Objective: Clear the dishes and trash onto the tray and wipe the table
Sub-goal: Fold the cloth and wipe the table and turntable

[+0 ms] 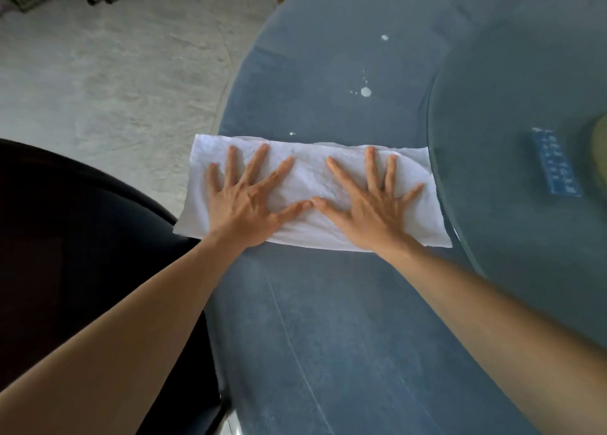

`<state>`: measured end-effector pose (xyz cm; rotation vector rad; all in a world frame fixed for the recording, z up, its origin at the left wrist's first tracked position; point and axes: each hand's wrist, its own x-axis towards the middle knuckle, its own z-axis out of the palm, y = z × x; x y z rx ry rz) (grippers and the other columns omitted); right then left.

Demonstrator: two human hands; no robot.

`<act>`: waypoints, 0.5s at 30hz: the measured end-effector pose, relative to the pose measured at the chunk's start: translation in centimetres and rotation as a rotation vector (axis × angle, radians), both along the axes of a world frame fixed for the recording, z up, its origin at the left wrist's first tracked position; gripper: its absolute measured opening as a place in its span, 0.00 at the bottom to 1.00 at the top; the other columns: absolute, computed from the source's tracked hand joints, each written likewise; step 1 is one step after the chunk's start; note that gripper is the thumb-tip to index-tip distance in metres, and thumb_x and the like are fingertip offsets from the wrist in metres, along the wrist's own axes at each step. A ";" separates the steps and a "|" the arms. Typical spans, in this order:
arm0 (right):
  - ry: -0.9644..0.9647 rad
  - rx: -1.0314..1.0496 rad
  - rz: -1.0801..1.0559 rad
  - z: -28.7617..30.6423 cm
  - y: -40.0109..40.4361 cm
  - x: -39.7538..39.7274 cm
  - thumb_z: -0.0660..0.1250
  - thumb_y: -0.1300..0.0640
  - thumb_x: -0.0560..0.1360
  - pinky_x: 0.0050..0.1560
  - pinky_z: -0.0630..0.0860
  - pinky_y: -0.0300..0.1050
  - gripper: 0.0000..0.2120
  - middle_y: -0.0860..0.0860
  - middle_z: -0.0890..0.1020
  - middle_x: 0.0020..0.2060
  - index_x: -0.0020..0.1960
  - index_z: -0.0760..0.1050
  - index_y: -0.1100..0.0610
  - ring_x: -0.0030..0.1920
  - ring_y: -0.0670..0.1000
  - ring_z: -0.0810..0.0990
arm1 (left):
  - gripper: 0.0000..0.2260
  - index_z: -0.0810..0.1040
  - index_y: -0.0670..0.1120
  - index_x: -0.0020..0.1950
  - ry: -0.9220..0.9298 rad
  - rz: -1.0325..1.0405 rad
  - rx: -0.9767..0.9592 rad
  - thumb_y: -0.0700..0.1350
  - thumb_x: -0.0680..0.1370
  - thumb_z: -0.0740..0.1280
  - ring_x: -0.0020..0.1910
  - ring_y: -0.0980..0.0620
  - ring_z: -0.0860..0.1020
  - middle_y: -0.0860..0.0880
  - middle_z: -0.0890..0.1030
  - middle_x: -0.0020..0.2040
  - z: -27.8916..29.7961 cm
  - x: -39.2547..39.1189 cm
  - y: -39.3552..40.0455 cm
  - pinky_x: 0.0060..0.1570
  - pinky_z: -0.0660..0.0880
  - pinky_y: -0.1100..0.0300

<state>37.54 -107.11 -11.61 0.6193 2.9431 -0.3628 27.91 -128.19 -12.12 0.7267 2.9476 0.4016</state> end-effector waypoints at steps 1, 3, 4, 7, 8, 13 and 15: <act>-0.003 0.008 -0.008 0.1 0.1 -0.7 0.39 0.13 0.66 0.65 0.36 0.87 0.40 0.45 0.33 0.82 0.75 0.38 0.21 0.81 0.61 0.30 | 0.39 0.44 0.77 0.75 -0.003 -0.008 0.006 0.85 0.66 0.45 0.82 0.42 0.42 0.59 0.47 0.83 0.1 -0.7 0.1 0.76 0.41 0.35; -0.006 0.020 -0.025 0.2 0.1 -1.8 0.39 0.13 0.65 0.65 0.36 0.87 0.40 0.45 0.34 0.83 0.75 0.37 0.21 0.81 0.62 0.31 | 0.39 0.45 0.76 0.75 -0.006 -0.025 0.009 0.85 0.66 0.46 0.82 0.42 0.41 0.60 0.46 0.83 0.2 -1.9 0.3 0.77 0.40 0.35; 0.000 0.023 -0.036 0.2 0.1 -2.2 0.39 0.13 0.65 0.65 0.36 0.87 0.40 0.45 0.35 0.83 0.75 0.38 0.21 0.81 0.62 0.32 | 0.39 0.45 0.76 0.76 -0.007 -0.038 0.000 0.85 0.66 0.45 0.82 0.43 0.41 0.60 0.46 0.83 0.3 -2.6 0.4 0.77 0.40 0.36; 0.034 0.039 -0.063 -0.1 0.3 -3.7 0.40 0.13 0.66 0.64 0.34 0.87 0.39 0.46 0.36 0.83 0.75 0.38 0.21 0.82 0.62 0.33 | 0.39 0.43 0.75 0.76 -0.005 -0.079 -0.028 0.85 0.67 0.43 0.82 0.43 0.39 0.60 0.44 0.83 0.5 -4.9 0.8 0.77 0.39 0.36; 0.040 0.046 -0.070 -0.1 0.5 -4.3 0.40 0.13 0.66 0.64 0.34 0.88 0.39 0.46 0.36 0.83 0.75 0.39 0.21 0.82 0.63 0.34 | 0.39 0.43 0.75 0.76 -0.006 -0.090 -0.033 0.85 0.67 0.42 0.82 0.43 0.39 0.59 0.44 0.83 0.5 -5.6 1.1 0.77 0.38 0.37; 0.032 0.061 -0.148 -0.3 0.6 -6.2 0.41 0.13 0.67 0.64 0.36 0.88 0.39 0.45 0.37 0.83 0.75 0.38 0.21 0.82 0.62 0.35 | 0.40 0.43 0.75 0.77 0.005 -0.168 -0.042 0.85 0.66 0.41 0.82 0.42 0.39 0.59 0.44 0.83 0.6 -8.8 2.0 0.77 0.37 0.37; 0.043 0.072 -0.200 -0.4 0.5 -6.8 0.40 0.13 0.65 0.64 0.36 0.88 0.39 0.45 0.36 0.83 0.74 0.37 0.20 0.82 0.61 0.35 | 0.40 0.43 0.75 0.77 0.014 -0.208 -0.037 0.85 0.66 0.41 0.82 0.42 0.38 0.58 0.44 0.83 0.5 -10.4 2.5 0.76 0.37 0.37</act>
